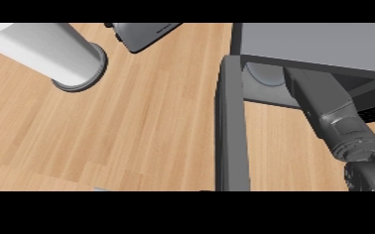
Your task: Pick up the milk, place it into the microwave and close the microwave
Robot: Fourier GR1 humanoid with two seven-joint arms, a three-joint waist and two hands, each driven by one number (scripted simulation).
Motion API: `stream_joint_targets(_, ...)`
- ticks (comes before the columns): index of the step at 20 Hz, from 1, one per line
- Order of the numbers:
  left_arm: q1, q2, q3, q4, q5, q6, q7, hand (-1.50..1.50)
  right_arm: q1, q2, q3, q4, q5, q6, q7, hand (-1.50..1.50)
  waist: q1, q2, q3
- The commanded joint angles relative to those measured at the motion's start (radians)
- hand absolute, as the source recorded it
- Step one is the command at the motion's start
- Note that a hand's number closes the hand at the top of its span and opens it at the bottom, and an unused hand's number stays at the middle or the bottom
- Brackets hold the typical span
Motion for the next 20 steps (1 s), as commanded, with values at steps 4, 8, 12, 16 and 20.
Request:
stream_joint_targets(4,0.000,-0.025,-0.034,0.047,-0.034,-0.024,-0.006,-1.50,-0.083,0.039,-0.019,-0.013,-0.015,-0.079,0.034,-1.50,-0.027,-0.043,-0.046)
stream_joint_targets(8,0.011,-0.062,-0.067,0.018,-0.069,-0.012,-0.005,-1.50,-0.066,0.000,0.010,0.012,0.018,-0.024,0.022,-1.50,-0.042,-0.046,-0.044)
stream_joint_targets(12,0.019,-0.103,-0.112,0.016,-0.127,-0.046,-0.030,-1.50,-0.051,0.014,-0.005,0.017,0.000,0.021,0.009,-1.50,-0.072,-0.058,-0.045)
stream_joint_targets(16,0.034,-0.131,-0.154,0.050,-0.140,-0.108,-0.062,-1.50,0.018,0.002,-0.021,0.013,-0.022,0.133,-0.058,-1.50,-0.094,-0.064,-0.045)
stream_joint_targets(20,0.039,-0.173,-0.271,0.028,-0.210,-0.127,-0.029,-1.50,0.016,0.012,-0.052,0.011,-0.062,0.309,-0.059,-1.50,-0.113,-0.068,-0.044)
